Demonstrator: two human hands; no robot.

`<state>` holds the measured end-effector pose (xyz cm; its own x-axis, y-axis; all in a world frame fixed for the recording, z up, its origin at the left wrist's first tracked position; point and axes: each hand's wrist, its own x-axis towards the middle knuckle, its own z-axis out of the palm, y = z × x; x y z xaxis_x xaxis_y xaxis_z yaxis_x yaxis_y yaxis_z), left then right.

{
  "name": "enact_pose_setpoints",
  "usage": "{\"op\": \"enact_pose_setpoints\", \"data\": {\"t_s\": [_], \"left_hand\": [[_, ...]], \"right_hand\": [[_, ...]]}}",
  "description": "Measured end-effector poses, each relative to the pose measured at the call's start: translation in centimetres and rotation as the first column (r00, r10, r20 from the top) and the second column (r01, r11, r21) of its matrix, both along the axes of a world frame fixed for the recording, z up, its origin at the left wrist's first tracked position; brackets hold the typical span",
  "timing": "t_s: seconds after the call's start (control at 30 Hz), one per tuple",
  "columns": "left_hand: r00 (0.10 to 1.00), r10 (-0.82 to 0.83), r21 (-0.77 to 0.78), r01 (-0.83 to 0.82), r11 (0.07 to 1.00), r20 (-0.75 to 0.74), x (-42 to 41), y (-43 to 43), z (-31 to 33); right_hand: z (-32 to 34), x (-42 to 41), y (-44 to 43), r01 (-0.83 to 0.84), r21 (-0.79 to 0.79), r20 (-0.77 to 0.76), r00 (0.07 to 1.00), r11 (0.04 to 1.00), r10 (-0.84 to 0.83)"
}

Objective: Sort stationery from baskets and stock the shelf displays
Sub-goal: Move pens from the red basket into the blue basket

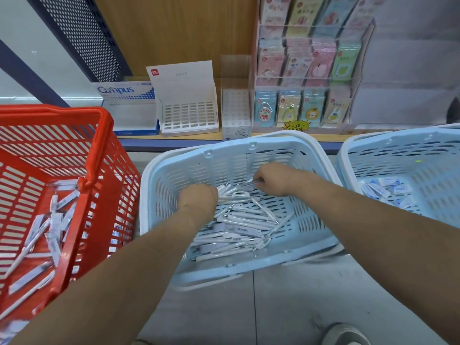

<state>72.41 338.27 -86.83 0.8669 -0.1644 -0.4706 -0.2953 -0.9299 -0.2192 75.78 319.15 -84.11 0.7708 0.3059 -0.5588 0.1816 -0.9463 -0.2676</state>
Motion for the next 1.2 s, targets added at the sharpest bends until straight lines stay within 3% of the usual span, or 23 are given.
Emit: {"op": "enact_pose_setpoints", "data": {"t_s": [0.03,0.1,0.17,0.23,0.33,0.4,0.53,0.8,0.97,1.1,1.2], "left_hand": [[0.998,-0.03,-0.037,0.032,0.999,0.052,-0.1,0.0,0.0],[0.986,-0.12,-0.172,0.139,0.975,0.116,-0.3,-0.3,-0.7],[0.974,-0.223,-0.275,0.223,0.935,0.031,-0.7,-1.0,-1.5],[0.97,-0.224,-0.339,0.179,0.923,-0.096,-0.9,-1.5,-2.2],[0.958,-0.234,-0.39,0.153,0.908,-0.168,-1.1,-1.8,-2.7],[0.943,-0.279,-0.4,0.189,0.897,-0.18,-1.1,-1.9,-3.0],[0.926,-0.336,-0.338,0.265,0.903,-0.173,-0.7,-2.3,-2.2],[0.914,-0.385,-0.21,0.354,0.911,-0.129,-0.9,-3.1,-1.9],[0.892,-0.444,-0.145,0.43,0.891,-0.088,-0.4,-3.7,-1.7],[0.857,-0.505,0.034,0.511,0.859,-0.102,0.4,-3.7,-1.7],[0.866,-0.483,0.027,0.49,0.871,-0.128,0.7,-3.1,-1.8]], "right_hand": [[0.3,0.1,0.0,0.034,0.047,-0.027,0.999,0.998,-0.033],[0.4,0.0,0.1,0.224,0.188,-0.254,0.952,0.956,-0.173],[0.2,-0.5,0.4,0.427,0.247,-0.482,0.833,0.87,-0.272],[-0.7,-1.4,0.7,0.541,0.234,-0.575,0.747,0.808,-0.334],[-2.5,-2.9,0.9,0.648,0.197,-0.658,0.644,0.736,-0.39],[-3.1,-3.2,0.8,0.67,0.176,-0.642,0.634,0.721,-0.432],[-3.6,-2.8,0.0,0.537,0.126,-0.458,0.777,0.834,-0.431],[-3.9,-3.2,0.2,0.202,-0.005,-0.202,0.959,0.979,-0.199],[-3.8,-3.4,-0.3,0.084,-0.081,-0.115,0.989,0.993,-0.093],[-3.8,-3.6,-0.7,0.031,-0.108,-0.122,0.992,0.994,-0.044],[-3.9,-3.7,-0.9,0.079,-0.087,-0.11,0.99,0.993,-0.088]]}}
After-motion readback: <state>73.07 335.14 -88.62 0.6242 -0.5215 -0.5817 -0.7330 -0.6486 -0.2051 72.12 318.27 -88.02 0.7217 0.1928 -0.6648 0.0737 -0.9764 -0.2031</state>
